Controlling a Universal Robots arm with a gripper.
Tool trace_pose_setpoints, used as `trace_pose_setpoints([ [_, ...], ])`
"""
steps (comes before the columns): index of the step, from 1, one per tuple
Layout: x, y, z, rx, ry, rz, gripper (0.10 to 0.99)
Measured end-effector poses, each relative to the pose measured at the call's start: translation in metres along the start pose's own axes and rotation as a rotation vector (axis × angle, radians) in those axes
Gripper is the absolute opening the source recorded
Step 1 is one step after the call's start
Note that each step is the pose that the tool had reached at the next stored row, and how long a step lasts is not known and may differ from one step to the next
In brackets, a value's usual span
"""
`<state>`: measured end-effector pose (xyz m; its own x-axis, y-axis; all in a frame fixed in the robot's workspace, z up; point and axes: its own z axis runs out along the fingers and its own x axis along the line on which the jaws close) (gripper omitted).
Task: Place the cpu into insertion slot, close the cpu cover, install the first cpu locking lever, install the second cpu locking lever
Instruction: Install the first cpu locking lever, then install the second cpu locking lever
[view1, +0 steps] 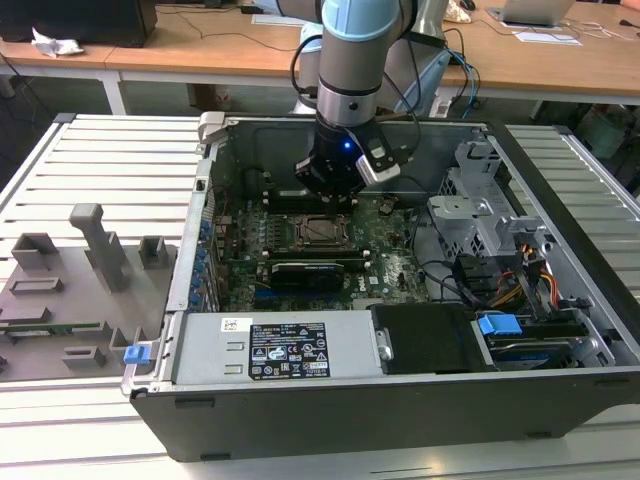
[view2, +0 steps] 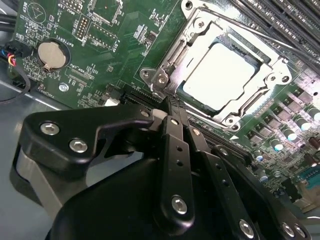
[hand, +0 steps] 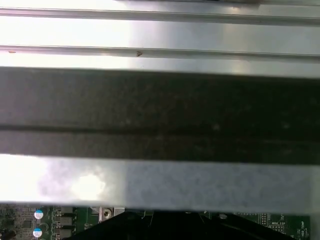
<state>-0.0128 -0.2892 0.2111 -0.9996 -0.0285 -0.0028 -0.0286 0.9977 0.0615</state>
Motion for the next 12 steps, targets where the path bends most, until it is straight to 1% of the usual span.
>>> trace_pose_setpoints([
  [12, 0.0001, -0.0051, -0.0003, 0.0, 0.0, 0.0, 0.106],
])
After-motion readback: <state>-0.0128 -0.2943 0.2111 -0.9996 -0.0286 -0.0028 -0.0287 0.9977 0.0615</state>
